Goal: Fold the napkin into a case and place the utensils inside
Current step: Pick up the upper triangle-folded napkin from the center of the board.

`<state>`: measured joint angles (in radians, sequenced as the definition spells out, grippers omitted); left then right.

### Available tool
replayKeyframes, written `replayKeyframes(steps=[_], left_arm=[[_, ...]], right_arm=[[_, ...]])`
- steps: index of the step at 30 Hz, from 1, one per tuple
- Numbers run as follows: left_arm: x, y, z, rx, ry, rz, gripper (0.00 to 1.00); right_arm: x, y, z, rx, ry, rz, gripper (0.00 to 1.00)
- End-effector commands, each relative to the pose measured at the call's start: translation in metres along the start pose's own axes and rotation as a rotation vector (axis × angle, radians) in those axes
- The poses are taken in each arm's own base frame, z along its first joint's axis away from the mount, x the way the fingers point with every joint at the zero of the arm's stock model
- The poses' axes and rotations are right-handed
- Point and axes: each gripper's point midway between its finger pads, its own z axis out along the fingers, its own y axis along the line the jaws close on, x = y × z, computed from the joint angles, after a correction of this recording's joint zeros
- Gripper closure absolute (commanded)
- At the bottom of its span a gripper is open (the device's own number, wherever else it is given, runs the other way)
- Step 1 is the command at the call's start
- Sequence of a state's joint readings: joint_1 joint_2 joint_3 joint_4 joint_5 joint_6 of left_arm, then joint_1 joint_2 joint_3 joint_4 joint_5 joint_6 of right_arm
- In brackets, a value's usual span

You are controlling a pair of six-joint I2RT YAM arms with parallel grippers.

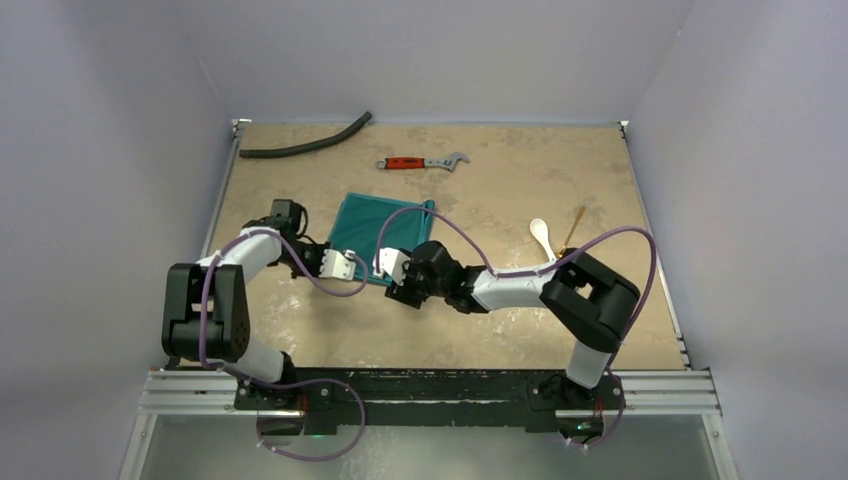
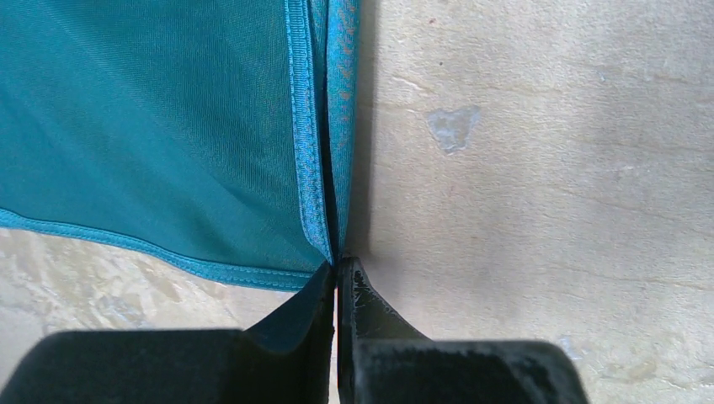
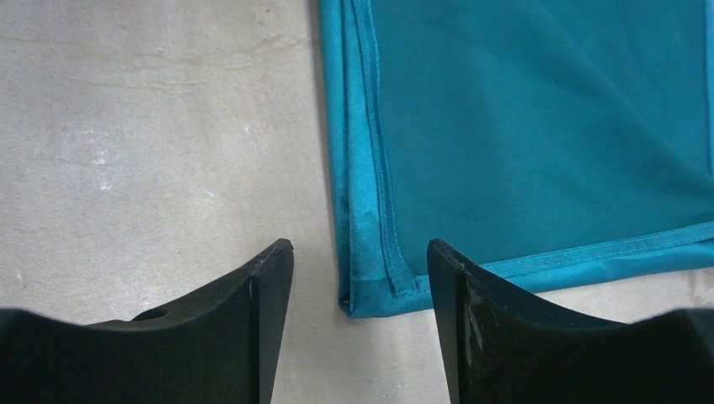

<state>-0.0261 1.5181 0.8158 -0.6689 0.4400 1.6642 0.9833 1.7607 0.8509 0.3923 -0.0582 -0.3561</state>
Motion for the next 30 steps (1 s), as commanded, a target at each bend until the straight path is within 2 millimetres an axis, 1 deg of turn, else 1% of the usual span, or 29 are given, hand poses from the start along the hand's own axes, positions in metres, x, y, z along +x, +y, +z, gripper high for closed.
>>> replayKeyframes(steps=[1, 4, 8, 11, 13, 17, 21, 27, 30], left_arm=[[0.002, -0.009, -0.003, 0.002, -0.001, -0.049, 1.00], [0.003, -0.009, -0.005, -0.008, 0.002, -0.052, 1.00], [0.003, -0.009, -0.005, -0.013, -0.001, -0.063, 1.00], [0.004, -0.008, -0.007, -0.019, -0.007, -0.073, 1.00], [0.008, -0.009, -0.009, -0.015, -0.013, -0.086, 1.00], [0.010, -0.013, -0.013, 0.026, -0.039, -0.099, 1.00], [0.012, -0.011, -0.013, 0.016, -0.048, -0.095, 1.00], [0.011, -0.010, -0.011, 0.016, -0.063, -0.095, 1.00], [0.012, -0.005, -0.012, 0.005, -0.061, -0.108, 1.00]], right_arm=[[-0.025, -0.009, -0.002, 0.016, -0.058, -0.068, 0.36], [-0.026, -0.012, -0.006, 0.033, -0.077, -0.097, 0.31], [-0.013, -0.010, 0.003, 0.015, -0.025, -0.134, 0.26], [-0.007, -0.003, 0.009, -0.033, 0.002, -0.154, 0.25], [-0.001, 0.002, 0.012, -0.059, 0.022, -0.148, 0.26], [0.006, 0.003, 0.017, -0.064, 0.039, -0.120, 0.29], [0.015, 0.005, 0.023, -0.075, 0.064, -0.101, 0.34], [0.022, 0.017, 0.021, -0.127, 0.070, -0.067, 0.34], [0.027, 0.022, 0.023, -0.151, 0.098, -0.042, 0.38]])
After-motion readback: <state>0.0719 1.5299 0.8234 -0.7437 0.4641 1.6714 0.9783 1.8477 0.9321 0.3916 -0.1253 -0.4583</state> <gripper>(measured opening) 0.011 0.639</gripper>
